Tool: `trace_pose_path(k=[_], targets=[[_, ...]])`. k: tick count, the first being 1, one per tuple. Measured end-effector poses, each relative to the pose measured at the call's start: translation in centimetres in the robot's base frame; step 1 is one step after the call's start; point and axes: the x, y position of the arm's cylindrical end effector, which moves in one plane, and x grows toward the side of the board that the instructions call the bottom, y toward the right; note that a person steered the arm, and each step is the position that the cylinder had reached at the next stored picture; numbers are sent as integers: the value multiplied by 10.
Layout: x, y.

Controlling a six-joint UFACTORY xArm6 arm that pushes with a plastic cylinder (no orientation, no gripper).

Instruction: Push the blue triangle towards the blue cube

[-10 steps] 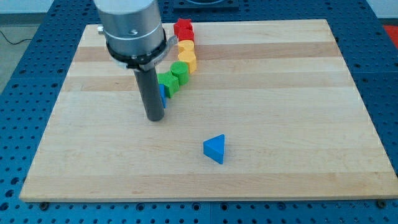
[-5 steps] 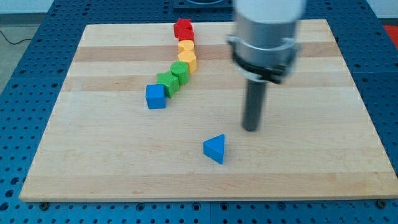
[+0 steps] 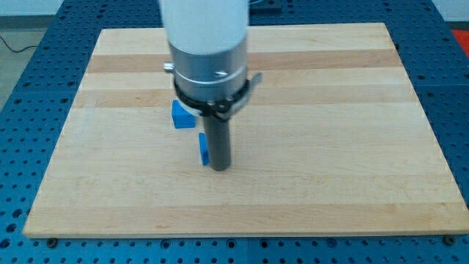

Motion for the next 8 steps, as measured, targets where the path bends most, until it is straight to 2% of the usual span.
trace_pose_path(k=[3,5,6,7,8], targets=[[-30,-12],[-35,-13],[-32,-13],[7,-12],[19,-12]])
